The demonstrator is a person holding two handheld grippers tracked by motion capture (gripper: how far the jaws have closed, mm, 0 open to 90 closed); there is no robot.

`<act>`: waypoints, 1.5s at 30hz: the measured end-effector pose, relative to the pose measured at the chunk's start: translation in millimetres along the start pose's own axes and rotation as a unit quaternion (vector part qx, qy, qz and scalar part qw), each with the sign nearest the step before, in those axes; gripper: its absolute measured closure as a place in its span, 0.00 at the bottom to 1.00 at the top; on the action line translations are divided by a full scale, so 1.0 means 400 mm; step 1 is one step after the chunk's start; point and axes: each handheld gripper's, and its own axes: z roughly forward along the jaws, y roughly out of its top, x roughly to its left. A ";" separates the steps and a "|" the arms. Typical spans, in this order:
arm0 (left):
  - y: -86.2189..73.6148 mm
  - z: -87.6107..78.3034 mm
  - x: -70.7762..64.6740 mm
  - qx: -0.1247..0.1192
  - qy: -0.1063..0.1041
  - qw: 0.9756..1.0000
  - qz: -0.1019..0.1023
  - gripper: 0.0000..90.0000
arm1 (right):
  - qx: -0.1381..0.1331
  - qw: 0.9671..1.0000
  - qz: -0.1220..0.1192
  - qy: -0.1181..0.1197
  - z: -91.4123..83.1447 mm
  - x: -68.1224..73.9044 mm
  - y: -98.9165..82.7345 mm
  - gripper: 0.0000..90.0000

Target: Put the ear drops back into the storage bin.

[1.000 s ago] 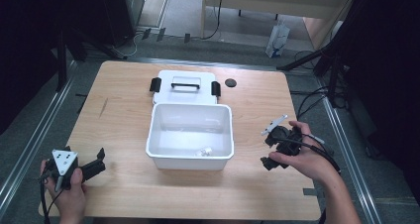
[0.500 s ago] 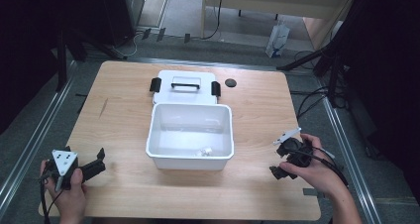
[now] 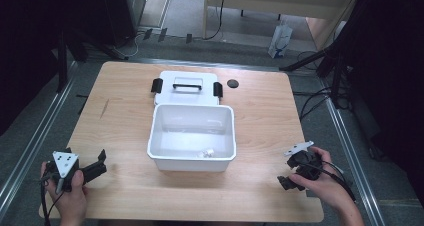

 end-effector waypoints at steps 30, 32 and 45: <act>0.001 0.002 0.000 0.004 -0.001 1.000 0.001 0.01 | -0.241 0.958 0.153 -0.031 0.085 0.037 -0.182 0.00; 0.001 0.003 0.000 0.003 -0.001 1.000 0.001 0.01 | -0.256 0.951 0.170 -0.041 0.090 0.038 -0.193 0.00; 0.000 0.001 -0.016 0.005 0.017 1.000 0.025 0.01 | -0.330 0.916 0.228 -0.030 0.076 0.025 -0.231 0.00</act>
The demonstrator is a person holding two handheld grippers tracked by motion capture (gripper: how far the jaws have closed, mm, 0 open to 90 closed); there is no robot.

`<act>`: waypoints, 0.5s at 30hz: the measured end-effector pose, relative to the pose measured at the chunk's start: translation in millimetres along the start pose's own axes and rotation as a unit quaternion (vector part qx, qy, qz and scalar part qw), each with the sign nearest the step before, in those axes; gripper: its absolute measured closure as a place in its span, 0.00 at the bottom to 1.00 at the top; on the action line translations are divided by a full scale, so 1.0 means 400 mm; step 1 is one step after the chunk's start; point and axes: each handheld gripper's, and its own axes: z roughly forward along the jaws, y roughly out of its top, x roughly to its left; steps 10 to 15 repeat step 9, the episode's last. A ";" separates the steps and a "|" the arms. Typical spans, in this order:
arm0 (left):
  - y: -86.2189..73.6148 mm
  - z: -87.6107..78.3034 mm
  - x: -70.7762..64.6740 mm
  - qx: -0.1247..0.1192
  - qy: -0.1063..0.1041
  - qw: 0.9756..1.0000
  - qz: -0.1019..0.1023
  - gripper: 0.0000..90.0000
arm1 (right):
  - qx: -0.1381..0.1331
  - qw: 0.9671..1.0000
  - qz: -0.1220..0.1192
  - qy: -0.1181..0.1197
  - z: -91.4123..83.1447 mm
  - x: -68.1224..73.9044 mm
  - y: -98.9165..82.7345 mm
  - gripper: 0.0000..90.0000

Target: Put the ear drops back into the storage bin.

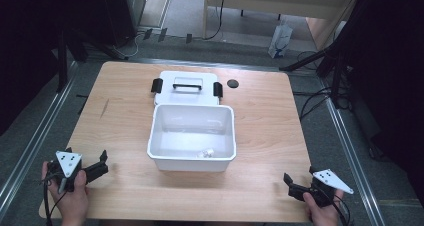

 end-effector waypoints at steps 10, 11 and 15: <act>-0.003 -0.008 -0.002 -0.001 0.006 1.000 0.002 0.01 | 0.013 1.000 0.008 0.013 0.002 -0.006 0.000 0.00; -0.003 -0.008 -0.002 -0.001 0.006 1.000 0.002 0.01 | 0.013 1.000 0.008 0.013 0.002 -0.006 0.000 0.00; -0.003 -0.008 -0.002 -0.001 0.006 1.000 0.002 0.01 | 0.013 1.000 0.008 0.013 0.002 -0.006 0.000 0.00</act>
